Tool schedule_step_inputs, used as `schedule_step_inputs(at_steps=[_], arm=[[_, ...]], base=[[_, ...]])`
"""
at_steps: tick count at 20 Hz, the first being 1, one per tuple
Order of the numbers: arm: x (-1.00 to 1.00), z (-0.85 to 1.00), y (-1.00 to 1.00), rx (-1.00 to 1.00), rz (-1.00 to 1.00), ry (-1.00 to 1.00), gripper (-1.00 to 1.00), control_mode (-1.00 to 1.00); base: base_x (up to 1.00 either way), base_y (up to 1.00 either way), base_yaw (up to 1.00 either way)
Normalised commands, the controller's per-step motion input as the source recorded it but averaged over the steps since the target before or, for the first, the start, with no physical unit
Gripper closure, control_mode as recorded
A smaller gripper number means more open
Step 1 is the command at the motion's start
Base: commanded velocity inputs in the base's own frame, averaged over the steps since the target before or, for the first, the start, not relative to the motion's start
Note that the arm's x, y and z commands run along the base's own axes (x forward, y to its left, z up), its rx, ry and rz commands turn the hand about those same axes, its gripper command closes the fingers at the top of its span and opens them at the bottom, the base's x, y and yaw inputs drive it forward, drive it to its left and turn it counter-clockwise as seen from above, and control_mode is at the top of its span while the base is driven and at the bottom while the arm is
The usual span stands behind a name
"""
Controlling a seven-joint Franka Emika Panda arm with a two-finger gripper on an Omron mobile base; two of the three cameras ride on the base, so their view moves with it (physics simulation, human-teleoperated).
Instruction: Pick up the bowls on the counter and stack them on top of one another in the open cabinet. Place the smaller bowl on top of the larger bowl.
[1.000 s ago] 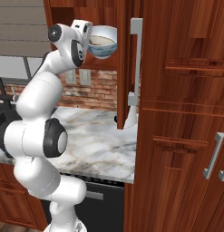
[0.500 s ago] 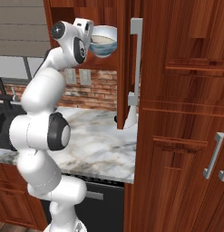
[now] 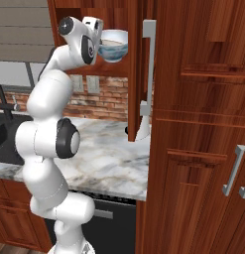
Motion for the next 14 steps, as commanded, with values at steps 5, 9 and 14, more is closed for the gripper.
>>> schedule_step_inputs(at_steps=[5,9,14], arm=[[0.09,-0.04,0.00,0.00,0.00,0.04,1.00,-1.00],[0.02,-0.02,0.00,0.00,0.00,0.02,-1.00,-1.00],[-0.01,0.03,0.00,0.00,0.00,-0.01,-1.00,-1.00]], base=[[0.00,0.00,0.00],[0.00,0.00,0.00],[0.00,0.00,0.00]])
